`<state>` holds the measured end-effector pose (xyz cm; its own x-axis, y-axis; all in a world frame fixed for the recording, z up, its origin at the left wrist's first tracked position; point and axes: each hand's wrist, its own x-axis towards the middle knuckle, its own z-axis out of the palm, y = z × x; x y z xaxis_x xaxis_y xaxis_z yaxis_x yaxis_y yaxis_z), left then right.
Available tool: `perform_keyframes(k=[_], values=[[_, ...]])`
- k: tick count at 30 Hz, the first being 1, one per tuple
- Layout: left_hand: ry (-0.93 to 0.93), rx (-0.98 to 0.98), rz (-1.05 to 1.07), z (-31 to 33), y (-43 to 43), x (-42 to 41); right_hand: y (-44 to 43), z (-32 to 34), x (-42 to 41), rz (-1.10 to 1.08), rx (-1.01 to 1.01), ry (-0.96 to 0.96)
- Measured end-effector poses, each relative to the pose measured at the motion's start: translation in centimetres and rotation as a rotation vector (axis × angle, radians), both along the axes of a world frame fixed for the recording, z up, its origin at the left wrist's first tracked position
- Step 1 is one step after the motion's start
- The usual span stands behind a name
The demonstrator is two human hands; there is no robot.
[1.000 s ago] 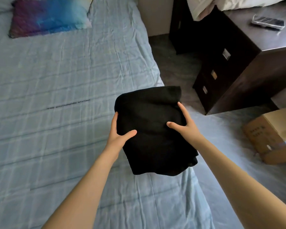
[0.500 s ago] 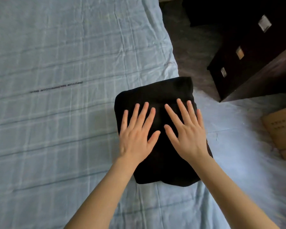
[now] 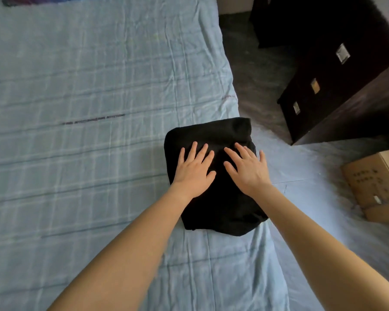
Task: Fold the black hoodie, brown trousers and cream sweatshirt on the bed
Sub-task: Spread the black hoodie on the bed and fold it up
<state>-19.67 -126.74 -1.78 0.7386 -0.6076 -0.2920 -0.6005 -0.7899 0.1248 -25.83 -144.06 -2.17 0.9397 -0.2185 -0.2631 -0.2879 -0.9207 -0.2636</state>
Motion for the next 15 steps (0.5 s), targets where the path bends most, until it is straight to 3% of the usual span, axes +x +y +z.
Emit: perform_keyframes(k=[3, 9, 15], values=[[0.030, -0.120, -0.023, 6.5, 2.1, -2.0, 2.2, 7.8, -2.8, -0.087, 0.129, -0.195], [-0.130, -0.427, 0.073, 21.5, 10.9, -14.2, 9.7, 21.8, -14.2, 0.035, 0.211, -0.398], [-0.271, -0.531, 0.192, 28.9, 22.1, -29.3, 19.1, 28.7, -25.0, 0.212, 0.270, -0.508]])
